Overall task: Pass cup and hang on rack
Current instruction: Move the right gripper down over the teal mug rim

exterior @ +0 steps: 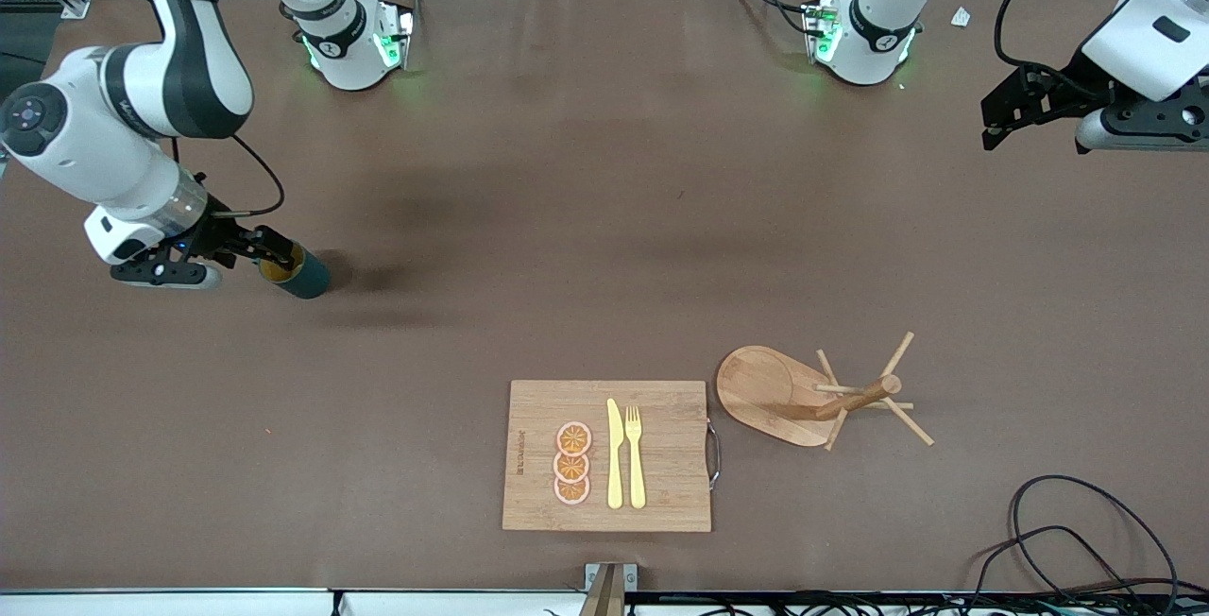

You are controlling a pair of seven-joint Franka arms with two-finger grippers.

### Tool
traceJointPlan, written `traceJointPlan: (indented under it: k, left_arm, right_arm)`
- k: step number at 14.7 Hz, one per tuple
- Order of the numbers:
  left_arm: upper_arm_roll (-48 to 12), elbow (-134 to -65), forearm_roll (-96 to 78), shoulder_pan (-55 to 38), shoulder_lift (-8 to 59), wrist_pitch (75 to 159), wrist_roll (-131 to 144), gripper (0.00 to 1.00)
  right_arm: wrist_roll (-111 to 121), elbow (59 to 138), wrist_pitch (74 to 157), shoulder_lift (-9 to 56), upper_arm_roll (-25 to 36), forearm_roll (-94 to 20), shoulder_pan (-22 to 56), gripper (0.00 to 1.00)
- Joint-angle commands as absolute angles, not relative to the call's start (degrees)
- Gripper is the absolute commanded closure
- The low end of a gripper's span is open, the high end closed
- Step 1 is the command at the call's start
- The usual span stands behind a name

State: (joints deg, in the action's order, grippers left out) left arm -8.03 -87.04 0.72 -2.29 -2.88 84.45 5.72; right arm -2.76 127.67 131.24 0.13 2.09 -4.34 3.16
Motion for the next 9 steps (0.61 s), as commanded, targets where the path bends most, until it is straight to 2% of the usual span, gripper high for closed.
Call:
traceJointPlan:
  k: [1, 3, 9]
  left_arm:
    - [-8.3, -85.7, 1.0, -1.9, -2.4, 83.9, 5.3, 0.00]
    - [-8.3, -85.8, 1.0, -1.9, -2.4, 83.9, 5.3, 0.00]
    - [-8.3, -85.8, 1.0, -1.9, -2.5, 83.8, 5.3, 0.00]
  right_arm:
    - [-3.4, 133.1, 138.0, -0.4, 2.1, -5.4, 3.6, 0.00]
    - [-3.4, 135.4, 141.7, 0.3, 2.1, -5.4, 3.6, 0.00]
    - [-3.2, 136.1, 142.6, 3.2, 2.2, -5.2, 2.8, 0.00]
